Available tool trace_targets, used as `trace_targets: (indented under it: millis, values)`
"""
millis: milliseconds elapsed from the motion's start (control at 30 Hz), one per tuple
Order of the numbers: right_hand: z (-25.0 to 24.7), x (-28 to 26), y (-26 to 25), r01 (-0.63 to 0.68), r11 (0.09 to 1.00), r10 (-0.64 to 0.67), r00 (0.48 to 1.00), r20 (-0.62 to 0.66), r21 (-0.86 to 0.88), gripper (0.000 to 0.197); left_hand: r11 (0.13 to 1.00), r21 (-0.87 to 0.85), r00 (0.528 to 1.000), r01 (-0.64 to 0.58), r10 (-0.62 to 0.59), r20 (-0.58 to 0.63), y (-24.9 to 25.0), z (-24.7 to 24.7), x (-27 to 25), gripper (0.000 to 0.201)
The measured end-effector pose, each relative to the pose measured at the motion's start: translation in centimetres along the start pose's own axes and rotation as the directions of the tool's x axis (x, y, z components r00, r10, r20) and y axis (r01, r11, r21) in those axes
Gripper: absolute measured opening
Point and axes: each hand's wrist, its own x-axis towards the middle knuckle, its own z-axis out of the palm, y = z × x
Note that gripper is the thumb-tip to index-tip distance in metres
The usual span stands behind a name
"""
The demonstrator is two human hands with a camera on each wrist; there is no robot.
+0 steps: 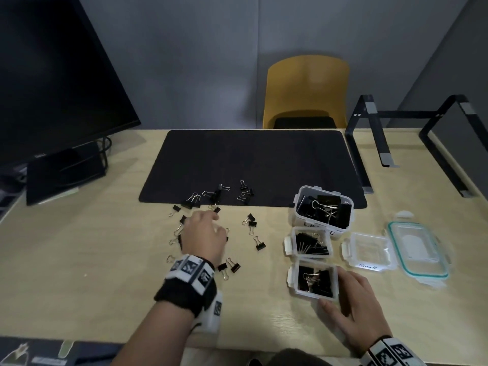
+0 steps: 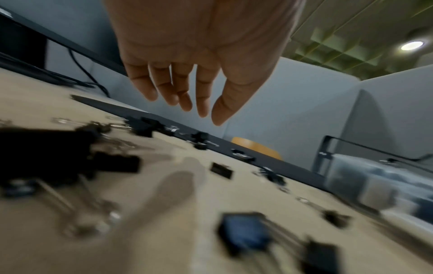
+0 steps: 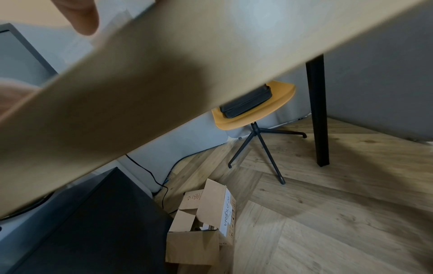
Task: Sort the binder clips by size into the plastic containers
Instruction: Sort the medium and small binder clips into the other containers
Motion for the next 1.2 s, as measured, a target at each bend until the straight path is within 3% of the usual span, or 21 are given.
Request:
trace_targets:
  millis: [200,433,533,600,767,867,1000,1100,1200]
  values:
    - [-0.2,-0.1,-0.1,-0.010,1.000,0.010,1.000,-0.002,0.005,0.074,0.970,0.123,0.977,0.211,-0.214,0.018,-3.1,-0.5,3.5,0.040]
    - [-0.3,-0.2,-0.5,-0.015,1.000,0.015,1.000,-0.003,-0.003,0.070,0.963,0.147,0.971,0.228,-0.236,0.040,-3.9,0.5,4.8,0.030]
    - [-0.4,-0.1,-0.7,-0.021,1.000,0.021,1.000,-0.002,0.004,0.064,0.973,0.139,0.981,0.182,-0.189,0.036,-3.4,0.2,4.7,0.027]
    - [-0.4,-0.2,-0.7,-0.025,1.000,0.025,1.000,0.000,0.006,0.073,0.985,0.108,0.990,0.137,-0.141,0.030,-2.3,-0.2,3.9,0.028]
    - [-0.3,-0.2,-0.3,-0.025,1.000,0.025,1.000,0.008,-0.004,0.072,0.999,-0.026,0.996,-0.038,0.040,0.085,2.4,-0.5,-0.3,0.032]
    - [-0.1,-0.2,0.1,-0.020,1.000,0.020,1.000,0.011,-0.007,0.061,0.984,-0.128,0.968,-0.126,0.150,0.199,4.9,0.0,-2.9,0.025]
    - [0.1,-0.2,0.6,-0.014,1.000,0.015,1.000,0.006,-0.009,0.061,0.936,-0.313,0.907,-0.162,0.267,0.327,7.5,0.8,-5.7,0.011]
    - [0.2,-0.1,0.8,0.006,1.000,-0.006,1.000,0.000,-0.023,0.065,0.916,-0.362,0.878,-0.171,0.308,0.365,9.1,2.1,-6.9,0.009]
    - [0.3,-0.1,1.0,0.015,0.999,-0.016,1.000,-0.016,-0.033,0.065,0.910,-0.381,0.885,-0.161,0.304,0.352,10.1,3.4,-7.3,0.005]
